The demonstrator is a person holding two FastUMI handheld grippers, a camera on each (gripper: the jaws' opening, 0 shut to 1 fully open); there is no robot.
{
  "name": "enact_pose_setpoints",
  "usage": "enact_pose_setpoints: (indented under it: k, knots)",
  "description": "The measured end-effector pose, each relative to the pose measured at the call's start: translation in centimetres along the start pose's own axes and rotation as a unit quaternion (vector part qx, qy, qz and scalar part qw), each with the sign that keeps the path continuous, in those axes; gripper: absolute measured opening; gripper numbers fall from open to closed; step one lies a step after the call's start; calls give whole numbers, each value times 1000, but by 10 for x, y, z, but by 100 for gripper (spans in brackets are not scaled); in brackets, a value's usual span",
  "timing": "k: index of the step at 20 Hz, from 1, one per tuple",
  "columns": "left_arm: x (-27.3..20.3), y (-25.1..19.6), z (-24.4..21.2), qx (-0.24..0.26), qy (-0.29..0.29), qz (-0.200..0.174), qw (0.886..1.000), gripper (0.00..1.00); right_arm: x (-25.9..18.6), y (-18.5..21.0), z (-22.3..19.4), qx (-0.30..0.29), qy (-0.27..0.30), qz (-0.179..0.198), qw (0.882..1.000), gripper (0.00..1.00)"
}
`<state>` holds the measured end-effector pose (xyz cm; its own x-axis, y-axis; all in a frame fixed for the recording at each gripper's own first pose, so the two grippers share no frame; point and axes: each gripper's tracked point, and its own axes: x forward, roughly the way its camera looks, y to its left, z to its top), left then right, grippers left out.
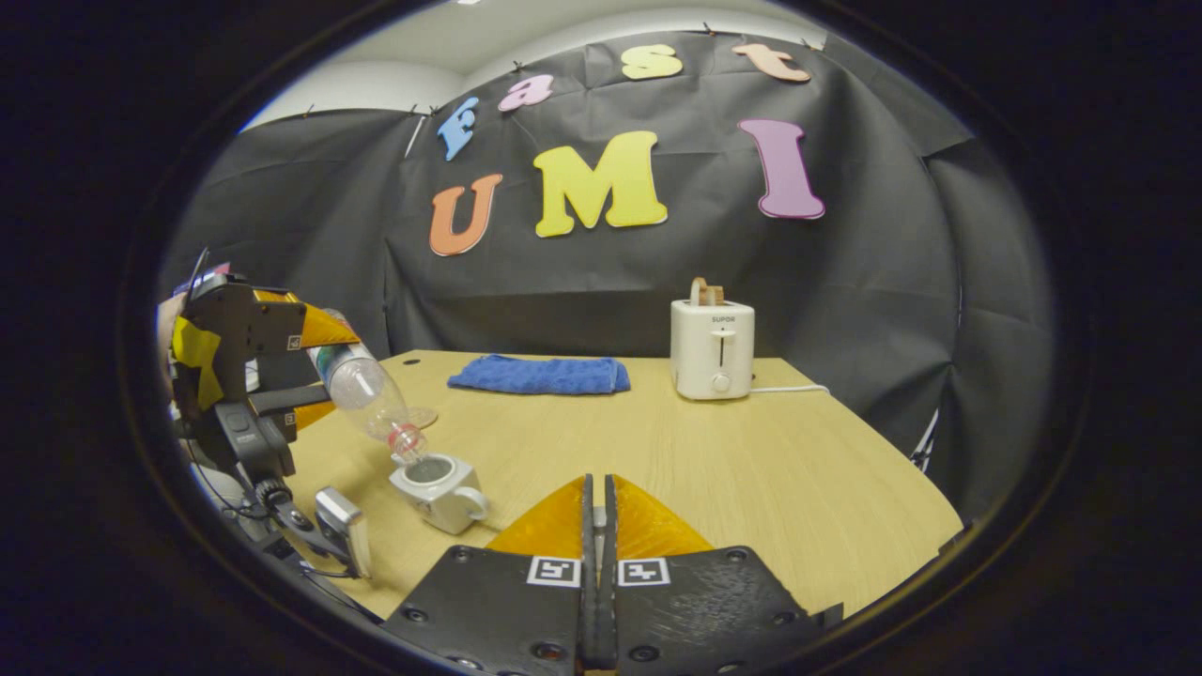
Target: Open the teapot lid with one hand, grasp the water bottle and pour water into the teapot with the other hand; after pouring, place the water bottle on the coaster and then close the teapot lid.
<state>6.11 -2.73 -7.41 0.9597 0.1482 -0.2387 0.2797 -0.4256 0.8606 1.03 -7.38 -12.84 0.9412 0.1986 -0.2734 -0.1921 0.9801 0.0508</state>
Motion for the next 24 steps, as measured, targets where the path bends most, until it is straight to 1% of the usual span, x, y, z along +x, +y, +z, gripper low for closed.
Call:
enact_pose_setpoints:
  k: [9, 13, 16, 24]
  knots:
    - [0, 1, -10, 31, 15, -1, 999, 75, -3, -3, 1, 1, -4, -1, 1000, 0]
    - [-4, 2, -11, 37, 15, -2, 999, 75, -5, -3, 1, 0, -4, 1, 1000, 0]
    - [-6, 8, -10, 52, 17, 5, 998, 75, -5, -3, 1, 0, -5, 1, 1000, 0]
    - [-10, 12, -9, 59, 14, 10, 998, 75, -7, -5, 3, 0, -8, -1, 1000, 0]
